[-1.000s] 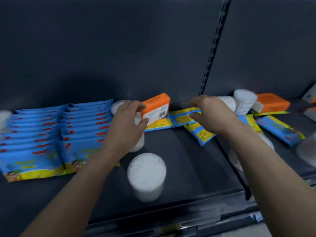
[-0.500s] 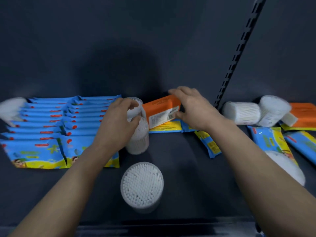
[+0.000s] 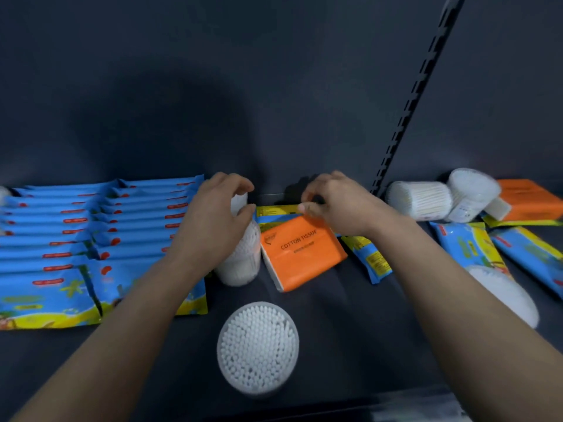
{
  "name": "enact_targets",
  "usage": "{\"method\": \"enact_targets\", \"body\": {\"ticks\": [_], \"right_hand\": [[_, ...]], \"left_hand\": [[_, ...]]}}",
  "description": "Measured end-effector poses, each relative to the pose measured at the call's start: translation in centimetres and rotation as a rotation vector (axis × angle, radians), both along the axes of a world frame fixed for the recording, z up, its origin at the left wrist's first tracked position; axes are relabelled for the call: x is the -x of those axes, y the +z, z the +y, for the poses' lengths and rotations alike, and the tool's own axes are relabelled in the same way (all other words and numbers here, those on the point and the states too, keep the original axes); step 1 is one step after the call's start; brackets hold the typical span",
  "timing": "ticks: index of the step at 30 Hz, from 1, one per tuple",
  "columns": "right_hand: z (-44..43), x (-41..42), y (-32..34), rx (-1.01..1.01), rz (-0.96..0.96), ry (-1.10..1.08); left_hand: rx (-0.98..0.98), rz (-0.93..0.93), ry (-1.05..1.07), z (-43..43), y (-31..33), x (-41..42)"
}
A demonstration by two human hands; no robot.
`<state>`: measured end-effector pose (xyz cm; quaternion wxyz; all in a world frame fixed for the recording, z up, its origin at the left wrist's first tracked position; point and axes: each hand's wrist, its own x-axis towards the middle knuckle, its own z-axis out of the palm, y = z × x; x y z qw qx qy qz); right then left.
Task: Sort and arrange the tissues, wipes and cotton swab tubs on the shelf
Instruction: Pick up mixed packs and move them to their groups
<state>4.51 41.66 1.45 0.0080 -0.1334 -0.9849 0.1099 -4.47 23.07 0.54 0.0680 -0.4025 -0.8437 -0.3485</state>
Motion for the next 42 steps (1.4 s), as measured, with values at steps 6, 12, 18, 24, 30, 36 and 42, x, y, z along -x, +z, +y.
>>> {"method": "enact_targets", "body": {"ticks": [6,12,18,24,30,36,42], "right_hand": [[1.1,0.5,-1.5,0.114,-0.206,0.010],[2.8,-0.1,-1.4,0.174,-0.292,0.023],[6.2,-1.1,-0.7,-0.013,-0.273,-0.055],[8.7,-3.1,-0.9,-0.078,-0.464,-0.088],[10.8,-4.3,-0.4,-0.015,-0.203,-0.144],[11.0,-4.5,-0.1,0.020,-0.087,-0.112],[12.3,-6.4,1.2,-0.002,0.062,-0.094]], "left_hand": [[0.075,-0.008,-0.003,1.4,0.0,-0.3],[0.215,-0.023,-0.084,3.7,-0.6,0.0],[0.401,-0.127,-0.217,5.9,-0.6,-0.3],[0.637,-0.304,-0.331,7.9,-0.9,-0.8],[0.756,-0.299,-0.387,9.4,-0.1,-1.2],[1.138,-0.181,-0.416,9.6,-0.1,-2.3],[0.996,-0.159,-0.329,9.1,2.5,-3.8]]}}
